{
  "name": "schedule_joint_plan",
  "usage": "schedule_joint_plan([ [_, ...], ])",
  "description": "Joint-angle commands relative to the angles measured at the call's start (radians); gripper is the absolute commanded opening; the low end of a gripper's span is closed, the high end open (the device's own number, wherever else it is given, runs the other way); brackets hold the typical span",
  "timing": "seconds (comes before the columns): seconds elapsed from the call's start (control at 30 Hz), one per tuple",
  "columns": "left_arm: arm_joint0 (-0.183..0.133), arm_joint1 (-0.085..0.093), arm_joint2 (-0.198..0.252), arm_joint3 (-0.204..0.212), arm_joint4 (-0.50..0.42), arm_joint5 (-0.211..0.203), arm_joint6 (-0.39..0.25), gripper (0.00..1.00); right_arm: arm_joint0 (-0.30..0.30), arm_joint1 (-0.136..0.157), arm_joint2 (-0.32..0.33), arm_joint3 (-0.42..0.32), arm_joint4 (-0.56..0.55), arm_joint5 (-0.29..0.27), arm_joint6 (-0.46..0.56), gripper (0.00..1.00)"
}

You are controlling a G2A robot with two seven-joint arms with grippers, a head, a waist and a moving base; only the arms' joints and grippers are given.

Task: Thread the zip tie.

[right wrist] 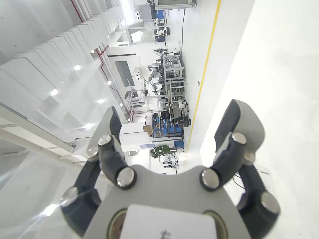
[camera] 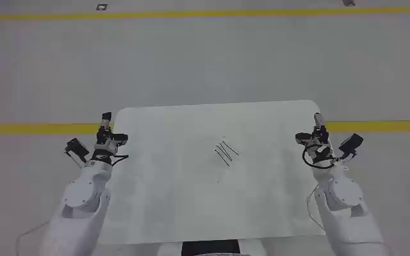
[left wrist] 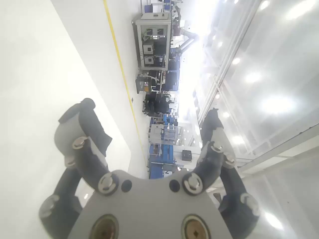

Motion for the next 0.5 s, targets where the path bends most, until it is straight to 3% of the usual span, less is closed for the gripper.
schedule_joint_plan([
  [0.0,0.0,0.0,0.0,0.0,0.0,0.0,0.0,0.78,0.0,0.0,0.0,0.0,0.0,0.0,0.0,1.0],
  [0.03,0.0,0.0,0.0,0.0,0.0,0.0,0.0,1.0,0.0,0.0,0.0,0.0,0.0,0.0,0.0,0.78],
  [0.07,0.0,0.0,0.0,0.0,0.0,0.0,0.0,1.0,0.0,0.0,0.0,0.0,0.0,0.0,0.0,1.0],
  [0.1,0.0,0.0,0.0,0.0,0.0,0.0,0.0,1.0,0.0,0.0,0.0,0.0,0.0,0.0,0.0,0.78],
  [0.13,0.0,0.0,0.0,0.0,0.0,0.0,0.0,0.78,0.0,0.0,0.0,0.0,0.0,0.0,0.0,0.78],
  [0.17,0.0,0.0,0.0,0.0,0.0,0.0,0.0,0.78,0.0,0.0,0.0,0.0,0.0,0.0,0.0,1.0],
  [0.2,0.0,0.0,0.0,0.0,0.0,0.0,0.0,0.78,0.0,0.0,0.0,0.0,0.0,0.0,0.0,0.78],
  [0.23,0.0,0.0,0.0,0.0,0.0,0.0,0.0,1.0,0.0,0.0,0.0,0.0,0.0,0.0,0.0,0.78],
  [0.27,-0.002,0.0,0.004,-0.007,0.006,-0.003,-0.009,1.0,0.0,0.0,0.0,0.0,0.0,0.0,0.0,1.0],
  [0.37,-0.007,0.003,0.021,-0.017,0.071,-0.013,-0.051,1.0,0.0,0.0,0.0,0.0,0.0,0.0,0.0,1.0],
  [0.47,-0.011,0.008,0.047,-0.025,0.158,0.011,-0.132,1.0,0.0,0.0,0.0,0.0,0.0,0.0,0.0,1.0],
])
